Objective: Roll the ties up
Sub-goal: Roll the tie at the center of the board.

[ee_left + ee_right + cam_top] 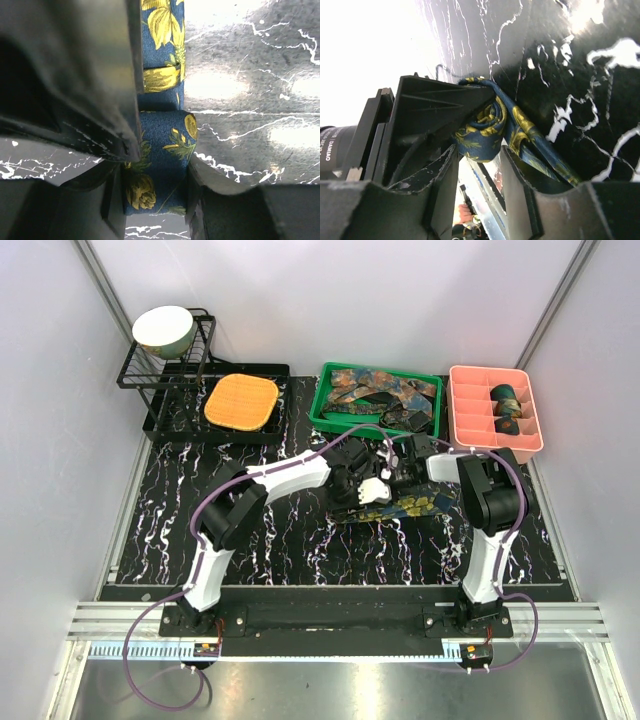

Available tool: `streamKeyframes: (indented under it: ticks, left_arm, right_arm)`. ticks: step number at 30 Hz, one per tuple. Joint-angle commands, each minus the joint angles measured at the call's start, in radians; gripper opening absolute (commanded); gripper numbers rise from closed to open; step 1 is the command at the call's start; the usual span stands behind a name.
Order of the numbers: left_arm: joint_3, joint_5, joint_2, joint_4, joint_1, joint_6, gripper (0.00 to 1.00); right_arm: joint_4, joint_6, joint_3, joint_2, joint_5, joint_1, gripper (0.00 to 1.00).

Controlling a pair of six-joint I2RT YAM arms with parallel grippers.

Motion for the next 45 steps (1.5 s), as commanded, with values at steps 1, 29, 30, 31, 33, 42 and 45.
streamKeyframes:
  ticks: [1, 29, 30, 31, 33, 42, 45]
  left_arm:
    - [-0.056, -0.046, 0.115, -0.043, 0.028, -0.083, 0.32]
    - [-0.053, -0.046, 0.115, -0.037, 0.048, -0.096, 0.27]
    - [-0.055, -0.043, 0.113, -0.035, 0.048, -0.096, 0.27]
    - [-0.053, -0.043, 0.113, -0.035, 0.05, -0.095, 0.27]
    - [-0.053, -0.042, 0.113, -0.035, 0.053, -0.095, 0.27]
    - [-0.043, -0.028, 0.115, -0.043, 0.062, -0.095, 0.31]
    - [-0.035, -0.003, 0.105, -0.043, 0.073, -0.098, 0.38]
  right_arm:
    - [0.029, 0.042, -0.063, -0.074, -0.058, -0.033, 0.43]
    - [0.714, 0.463, -0.243, 0.037, -0.113, 0.001, 0.39]
    - [0.731, 0.471, -0.244, 0.041, -0.111, 0.007, 0.39]
    - [0.757, 0.479, -0.246, 0.044, -0.108, 0.011, 0.4]
    - [0.764, 0.482, -0.241, 0.051, -0.105, 0.021, 0.4]
    - [0.43, 0.228, -0.162, 0.043, -0.032, 0.027, 0.0]
    - [0.299, 0.149, -0.134, 0.048, 0.018, 0.028, 0.0]
